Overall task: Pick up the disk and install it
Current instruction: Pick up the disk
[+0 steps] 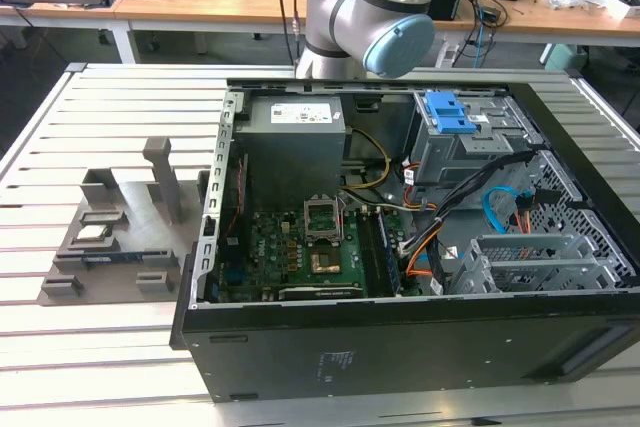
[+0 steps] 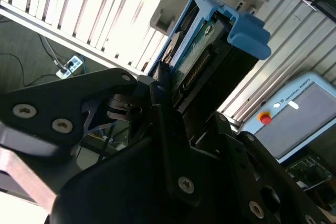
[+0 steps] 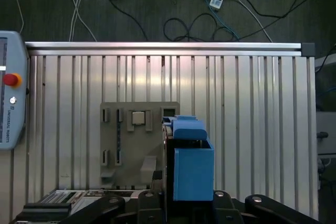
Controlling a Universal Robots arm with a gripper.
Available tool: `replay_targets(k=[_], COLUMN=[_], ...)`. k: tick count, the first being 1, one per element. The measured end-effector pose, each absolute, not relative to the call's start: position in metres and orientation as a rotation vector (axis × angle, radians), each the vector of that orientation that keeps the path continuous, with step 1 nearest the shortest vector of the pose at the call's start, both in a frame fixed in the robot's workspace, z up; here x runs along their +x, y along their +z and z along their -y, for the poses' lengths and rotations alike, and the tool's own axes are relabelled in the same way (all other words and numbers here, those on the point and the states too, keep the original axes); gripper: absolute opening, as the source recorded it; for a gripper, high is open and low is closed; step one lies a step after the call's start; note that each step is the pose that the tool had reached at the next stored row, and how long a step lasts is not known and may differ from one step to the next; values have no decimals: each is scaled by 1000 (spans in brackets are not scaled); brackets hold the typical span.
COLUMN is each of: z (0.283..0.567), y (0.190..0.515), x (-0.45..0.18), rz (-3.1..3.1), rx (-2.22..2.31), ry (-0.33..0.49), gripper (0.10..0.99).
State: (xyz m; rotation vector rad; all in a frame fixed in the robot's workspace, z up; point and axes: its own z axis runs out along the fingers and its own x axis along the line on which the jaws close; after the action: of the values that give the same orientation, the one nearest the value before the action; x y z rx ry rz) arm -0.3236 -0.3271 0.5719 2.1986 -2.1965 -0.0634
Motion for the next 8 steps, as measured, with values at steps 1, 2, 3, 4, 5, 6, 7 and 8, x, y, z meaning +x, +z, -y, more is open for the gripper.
replay_targets(k=[1, 2, 3, 4, 5, 6, 7, 8], z=[327, 327, 327, 327, 327, 327, 327, 327], y=[573, 575, 578, 582, 584, 585, 586, 588], x=[-324, -323, -323, -323, -323, -323, -323, -323], rz=[2196, 2196, 2196, 2196, 2196, 2196, 2196, 2196], rx=[2198, 2198, 2198, 2198, 2198, 2198, 2198, 2198], ry=[-63, -64, -64, -64, -65, -65, -65, -65], gripper=[353, 353, 353, 353, 353, 353, 353, 353])
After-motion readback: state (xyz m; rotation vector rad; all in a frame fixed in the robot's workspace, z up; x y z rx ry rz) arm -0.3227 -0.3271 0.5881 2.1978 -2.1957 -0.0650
